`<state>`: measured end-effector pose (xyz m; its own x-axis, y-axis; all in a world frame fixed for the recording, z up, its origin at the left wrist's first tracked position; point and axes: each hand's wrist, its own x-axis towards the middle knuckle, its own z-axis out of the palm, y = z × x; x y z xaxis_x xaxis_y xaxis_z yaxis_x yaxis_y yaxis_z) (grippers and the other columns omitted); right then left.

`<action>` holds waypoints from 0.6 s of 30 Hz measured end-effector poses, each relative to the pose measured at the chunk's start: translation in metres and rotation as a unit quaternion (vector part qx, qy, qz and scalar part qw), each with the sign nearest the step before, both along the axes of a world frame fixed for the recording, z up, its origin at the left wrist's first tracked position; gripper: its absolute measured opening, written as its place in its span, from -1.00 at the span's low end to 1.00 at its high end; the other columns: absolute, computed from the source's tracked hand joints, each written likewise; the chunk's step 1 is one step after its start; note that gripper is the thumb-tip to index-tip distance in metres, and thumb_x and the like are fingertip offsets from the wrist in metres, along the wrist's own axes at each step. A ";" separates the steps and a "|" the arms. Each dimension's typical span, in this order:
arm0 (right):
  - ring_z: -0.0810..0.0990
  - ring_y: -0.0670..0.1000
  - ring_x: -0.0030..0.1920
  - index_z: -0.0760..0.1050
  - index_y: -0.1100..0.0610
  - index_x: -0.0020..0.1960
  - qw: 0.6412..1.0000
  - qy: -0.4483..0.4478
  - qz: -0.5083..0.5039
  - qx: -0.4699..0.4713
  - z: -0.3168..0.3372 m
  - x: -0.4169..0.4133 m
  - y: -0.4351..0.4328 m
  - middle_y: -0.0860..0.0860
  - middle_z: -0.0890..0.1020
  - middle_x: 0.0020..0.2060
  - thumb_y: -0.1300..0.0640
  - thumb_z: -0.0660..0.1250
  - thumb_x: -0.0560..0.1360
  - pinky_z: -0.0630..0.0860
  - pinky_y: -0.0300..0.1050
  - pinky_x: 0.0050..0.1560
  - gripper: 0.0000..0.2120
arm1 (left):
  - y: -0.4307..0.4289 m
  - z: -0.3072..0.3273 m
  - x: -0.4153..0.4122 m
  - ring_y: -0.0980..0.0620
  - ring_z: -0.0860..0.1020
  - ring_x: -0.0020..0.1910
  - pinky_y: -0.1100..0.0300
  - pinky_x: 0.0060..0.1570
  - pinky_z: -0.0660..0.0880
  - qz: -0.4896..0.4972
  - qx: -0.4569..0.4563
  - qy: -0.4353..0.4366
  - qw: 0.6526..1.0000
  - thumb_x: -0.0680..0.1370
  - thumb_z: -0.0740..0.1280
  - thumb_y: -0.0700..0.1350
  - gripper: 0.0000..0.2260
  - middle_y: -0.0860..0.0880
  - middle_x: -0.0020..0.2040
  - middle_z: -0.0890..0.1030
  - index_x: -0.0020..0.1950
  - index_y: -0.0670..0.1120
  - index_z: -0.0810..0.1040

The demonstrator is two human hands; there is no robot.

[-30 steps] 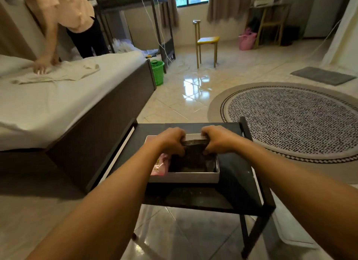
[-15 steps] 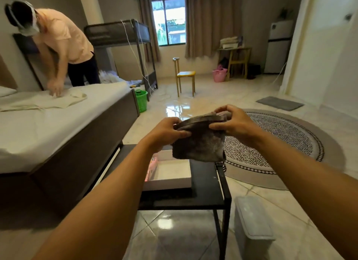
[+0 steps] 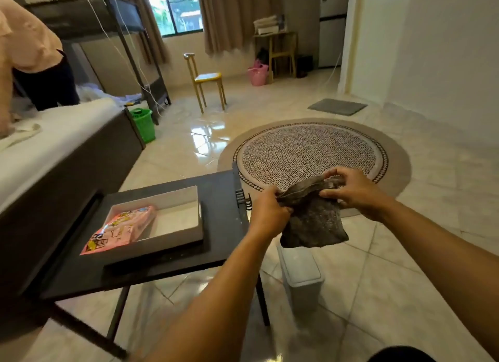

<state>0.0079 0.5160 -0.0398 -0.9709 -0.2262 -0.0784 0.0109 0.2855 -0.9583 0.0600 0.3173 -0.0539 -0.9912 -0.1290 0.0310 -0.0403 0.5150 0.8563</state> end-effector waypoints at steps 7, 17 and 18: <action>0.65 0.05 -0.11 0.51 0.17 0.12 0.997 -0.059 -0.004 0.058 -0.105 -0.022 0.012 0.13 0.63 -0.05 0.30 0.49 0.43 0.65 -0.10 -0.34 -0.70 | 0.031 -0.099 -0.018 -0.01 0.52 -0.05 0.11 -0.11 0.52 0.080 -0.068 -0.069 0.992 0.56 0.32 -0.25 -0.83 -0.07 0.03 0.54 0.09 -0.04 0.45; 0.66 0.18 -0.08 0.53 0.06 0.03 0.989 -0.080 0.027 0.119 -0.221 -0.067 -0.019 0.19 0.60 -0.09 0.24 0.54 0.39 0.70 0.16 -0.18 -0.71 | 0.017 -0.198 -0.047 0.01 0.48 0.01 0.18 -0.10 0.43 0.147 -0.072 -0.152 0.975 0.56 0.27 -0.29 -0.76 -0.06 0.07 0.46 0.18 -0.09 0.36; 0.65 0.16 -0.07 0.53 0.06 0.04 0.988 -0.079 0.030 0.127 -0.229 -0.071 -0.021 0.17 0.61 -0.08 0.22 0.54 0.39 0.69 0.15 -0.14 -0.70 | 0.015 -0.203 -0.051 0.00 0.47 0.02 0.16 -0.08 0.44 0.158 -0.066 -0.163 0.972 0.56 0.27 -0.29 -0.74 -0.06 0.07 0.45 0.21 -0.09 0.35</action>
